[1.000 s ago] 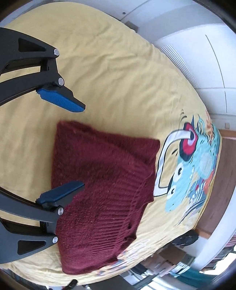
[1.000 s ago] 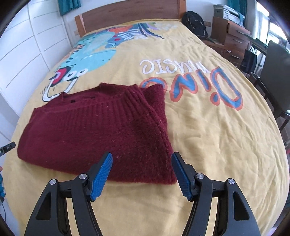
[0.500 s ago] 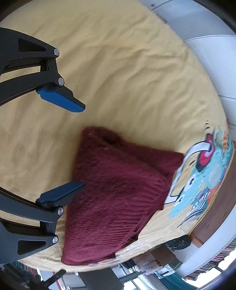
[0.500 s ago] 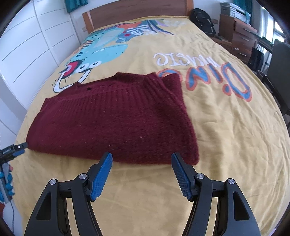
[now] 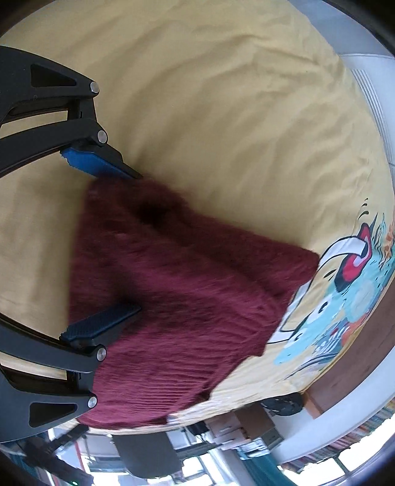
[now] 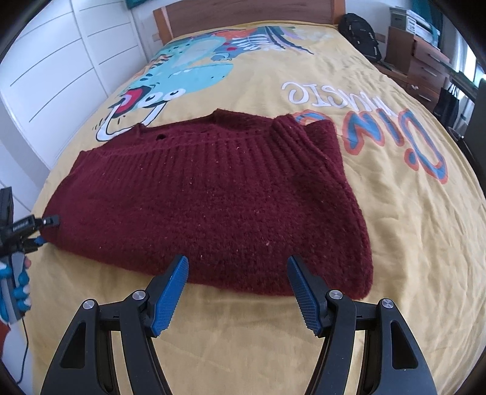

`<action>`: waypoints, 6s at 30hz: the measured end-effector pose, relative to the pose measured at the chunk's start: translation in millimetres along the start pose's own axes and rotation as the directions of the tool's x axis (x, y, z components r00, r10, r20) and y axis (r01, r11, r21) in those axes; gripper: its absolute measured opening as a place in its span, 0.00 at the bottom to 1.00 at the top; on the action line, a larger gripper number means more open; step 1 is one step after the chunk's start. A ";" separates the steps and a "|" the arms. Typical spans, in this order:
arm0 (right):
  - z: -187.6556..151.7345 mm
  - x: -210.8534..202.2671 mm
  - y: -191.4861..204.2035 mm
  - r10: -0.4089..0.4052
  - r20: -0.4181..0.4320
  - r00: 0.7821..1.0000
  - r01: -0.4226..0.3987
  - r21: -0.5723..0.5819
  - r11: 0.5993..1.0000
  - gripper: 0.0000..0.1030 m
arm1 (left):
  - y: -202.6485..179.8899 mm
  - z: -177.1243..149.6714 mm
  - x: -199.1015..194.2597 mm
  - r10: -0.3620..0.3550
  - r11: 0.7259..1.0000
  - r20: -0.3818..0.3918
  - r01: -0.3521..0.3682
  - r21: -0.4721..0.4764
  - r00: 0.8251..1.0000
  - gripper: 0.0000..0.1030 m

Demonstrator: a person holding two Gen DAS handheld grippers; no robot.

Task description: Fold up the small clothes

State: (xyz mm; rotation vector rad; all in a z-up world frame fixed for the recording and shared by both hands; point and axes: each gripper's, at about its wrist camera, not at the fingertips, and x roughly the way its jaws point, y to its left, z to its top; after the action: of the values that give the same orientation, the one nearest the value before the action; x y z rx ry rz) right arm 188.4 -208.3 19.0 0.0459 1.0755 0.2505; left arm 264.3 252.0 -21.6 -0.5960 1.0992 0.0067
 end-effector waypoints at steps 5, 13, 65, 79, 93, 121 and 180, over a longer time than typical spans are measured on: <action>3.3 5.0 0.4 -0.002 0.000 1.000 0.002 -0.021 1.000 0.67 | 7.5 20.7 6.3 -0.039 0.997 0.013 0.040 -0.073 0.999 0.71; -0.9 1.3 -12.3 -0.006 0.005 1.000 0.006 0.002 1.000 0.67 | -0.3 37.6 16.2 -0.056 0.994 -0.038 0.052 -0.093 0.998 0.33; -72.1 -74.5 -208.7 -0.107 0.068 0.992 0.081 0.311 0.947 0.67 | -412.5 -38.6 111.0 -0.125 0.935 -0.286 0.209 0.288 0.950 0.23; -103.2 -66.0 -242.1 -0.110 0.033 0.993 0.090 0.377 0.922 0.67 | -439.8 -108.4 149.1 0.010 0.873 -0.333 0.154 0.462 0.943 0.46; -86.1 -84.5 -224.9 -0.155 0.055 0.986 0.127 0.340 0.932 0.67 | -423.7 -101.3 101.0 -0.159 0.844 -0.436 0.351 0.405 0.886 0.53; 53.2 10.3 -93.1 0.180 0.061 0.982 -0.187 0.128 0.974 0.65 | -329.7 -55.0 111.5 0.029 0.664 -0.131 0.079 0.743 0.991 0.53; 39.4 77.2 -159.6 0.431 -0.132 0.892 -0.386 0.272 0.881 0.61 | -262.4 -17.5 157.3 -0.210 0.882 -0.346 0.330 0.336 0.914 0.67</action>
State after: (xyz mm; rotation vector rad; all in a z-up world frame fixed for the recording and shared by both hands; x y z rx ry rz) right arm 286.4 -342.6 -54.3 0.4821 1.2773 0.5157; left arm 400.3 -22.0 -40.8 -0.3923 1.2595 -0.5569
